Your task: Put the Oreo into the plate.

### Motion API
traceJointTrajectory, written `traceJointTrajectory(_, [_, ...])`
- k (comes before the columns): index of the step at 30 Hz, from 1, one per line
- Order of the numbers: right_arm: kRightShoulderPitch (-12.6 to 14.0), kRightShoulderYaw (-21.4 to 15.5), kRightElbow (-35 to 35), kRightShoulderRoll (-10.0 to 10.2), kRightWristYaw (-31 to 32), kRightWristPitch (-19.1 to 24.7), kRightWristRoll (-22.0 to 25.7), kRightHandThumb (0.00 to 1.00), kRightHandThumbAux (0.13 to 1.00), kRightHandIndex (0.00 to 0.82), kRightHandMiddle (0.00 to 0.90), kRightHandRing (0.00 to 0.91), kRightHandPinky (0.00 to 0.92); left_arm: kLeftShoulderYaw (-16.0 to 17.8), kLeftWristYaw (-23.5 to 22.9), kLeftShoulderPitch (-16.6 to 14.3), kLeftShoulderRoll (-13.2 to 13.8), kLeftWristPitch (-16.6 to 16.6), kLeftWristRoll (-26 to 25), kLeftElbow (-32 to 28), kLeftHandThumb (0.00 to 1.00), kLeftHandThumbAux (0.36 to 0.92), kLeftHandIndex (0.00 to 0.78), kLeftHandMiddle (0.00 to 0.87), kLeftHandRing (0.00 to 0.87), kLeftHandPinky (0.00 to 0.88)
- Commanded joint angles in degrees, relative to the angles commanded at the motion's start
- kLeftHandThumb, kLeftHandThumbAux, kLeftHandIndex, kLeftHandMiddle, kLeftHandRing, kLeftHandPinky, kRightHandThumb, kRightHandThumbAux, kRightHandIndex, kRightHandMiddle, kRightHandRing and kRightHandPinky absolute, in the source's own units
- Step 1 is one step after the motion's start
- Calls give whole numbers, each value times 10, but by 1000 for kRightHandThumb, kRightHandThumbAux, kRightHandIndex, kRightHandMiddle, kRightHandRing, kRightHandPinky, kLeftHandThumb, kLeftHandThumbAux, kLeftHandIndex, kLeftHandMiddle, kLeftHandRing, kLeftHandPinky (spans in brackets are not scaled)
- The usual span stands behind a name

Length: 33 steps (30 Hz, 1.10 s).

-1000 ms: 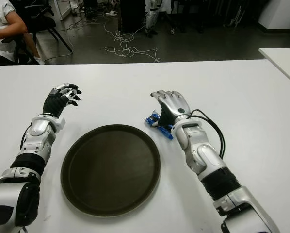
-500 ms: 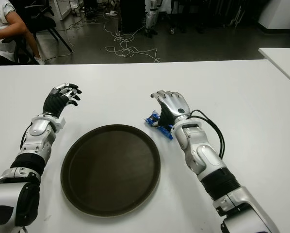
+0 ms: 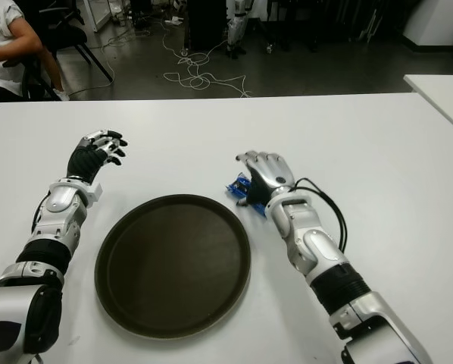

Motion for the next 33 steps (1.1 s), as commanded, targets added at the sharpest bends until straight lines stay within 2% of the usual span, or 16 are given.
traceJointTrajectory(8, [-8,3,18,6,21,9,3,0,762,165,171,171,126,-2,2,-1,1,-2,4,4,833,672,419,468,510,558])
traceJointTrajectory(19, [-24,-7,80,22,-10,1,28,0,775,190,185,181,138,-4,-4,0,2,-4,3,1,834,671,420,469,513,565])
traceJointTrajectory(24, [-34,-12,121,23,-45,-26,39,0,803,248,233,234,212,-4,-9,1,4,-1,2,-1,834,671,419,470,520,576])
traceJointTrajectory(29, [-46,-9,151,24,-65,-39,42,0,809,279,263,267,238,-4,-6,0,4,0,4,0,834,672,419,470,513,555])
traceJointTrajectory(33, [-52,-10,169,24,-71,-49,48,0,833,339,319,340,343,-3,-3,0,4,1,4,1,833,672,419,468,504,543])
